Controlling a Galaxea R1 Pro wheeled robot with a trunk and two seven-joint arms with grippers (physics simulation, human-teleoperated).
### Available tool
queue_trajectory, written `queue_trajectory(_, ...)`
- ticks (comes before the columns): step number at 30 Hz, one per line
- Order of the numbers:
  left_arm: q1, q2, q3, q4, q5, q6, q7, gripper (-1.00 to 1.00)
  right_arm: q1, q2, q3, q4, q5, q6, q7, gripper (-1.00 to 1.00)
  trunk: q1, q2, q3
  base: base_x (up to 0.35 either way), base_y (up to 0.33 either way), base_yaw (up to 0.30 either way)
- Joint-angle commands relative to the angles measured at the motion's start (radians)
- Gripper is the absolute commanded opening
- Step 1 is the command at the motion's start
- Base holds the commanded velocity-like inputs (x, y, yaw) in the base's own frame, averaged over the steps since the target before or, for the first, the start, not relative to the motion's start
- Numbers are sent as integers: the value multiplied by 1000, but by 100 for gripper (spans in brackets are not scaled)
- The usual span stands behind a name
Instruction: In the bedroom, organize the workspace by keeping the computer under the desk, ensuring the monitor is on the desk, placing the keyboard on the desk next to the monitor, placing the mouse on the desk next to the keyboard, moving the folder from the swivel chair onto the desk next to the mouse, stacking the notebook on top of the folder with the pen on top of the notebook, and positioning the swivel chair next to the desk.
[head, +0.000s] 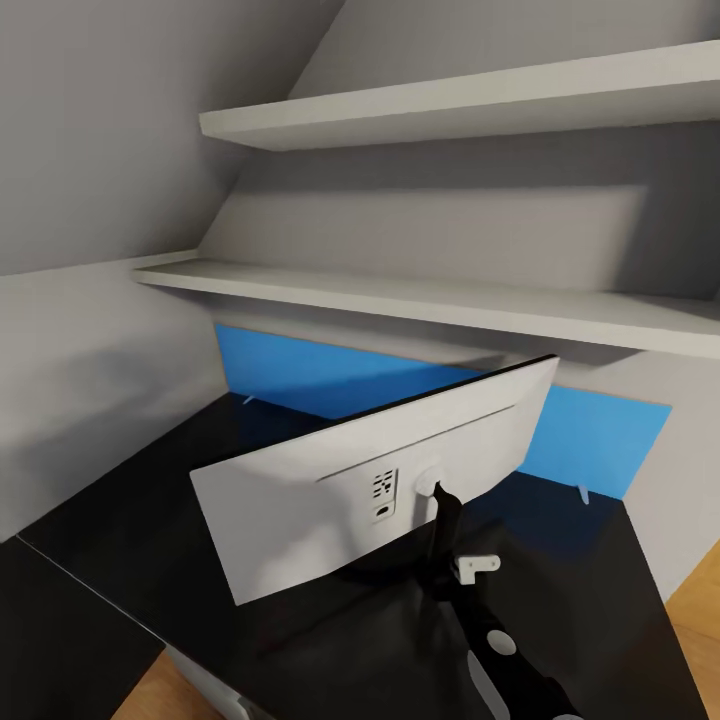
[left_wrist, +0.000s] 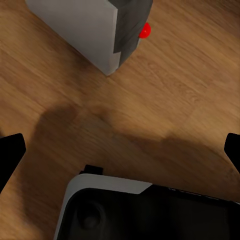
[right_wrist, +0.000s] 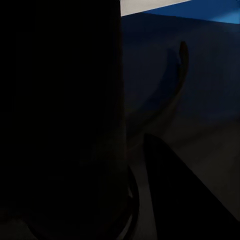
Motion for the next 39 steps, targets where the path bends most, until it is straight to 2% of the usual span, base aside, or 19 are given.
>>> queue_trajectory(1, -1, 0, -5, 1, 10, -3, -7, 100, -1, 0, 5, -1, -7, -4, -3, -100, 0, -1, -1, 0, 0, 0)
queue_trajectory(12, -1, 0, -5, 1, 12, -3, -7, 100, -1, 0, 5, -1, -7, -4, -3, -100, 0, -1, -1, 0, 0, 0)
queue_trajectory(13, -1, 0, -5, 1, 11, -3, -7, 100, -1, 0, 5, -1, -7, -4, -3, 100, 0, -1, -1, 0, 0, 0)
queue_trajectory(39, -1, 0, -5, 1, 11, -4, -7, 100, -1, 1, 8, -1, -7, -8, -4, 100, 0, -1, -1, -17, 0, 0)
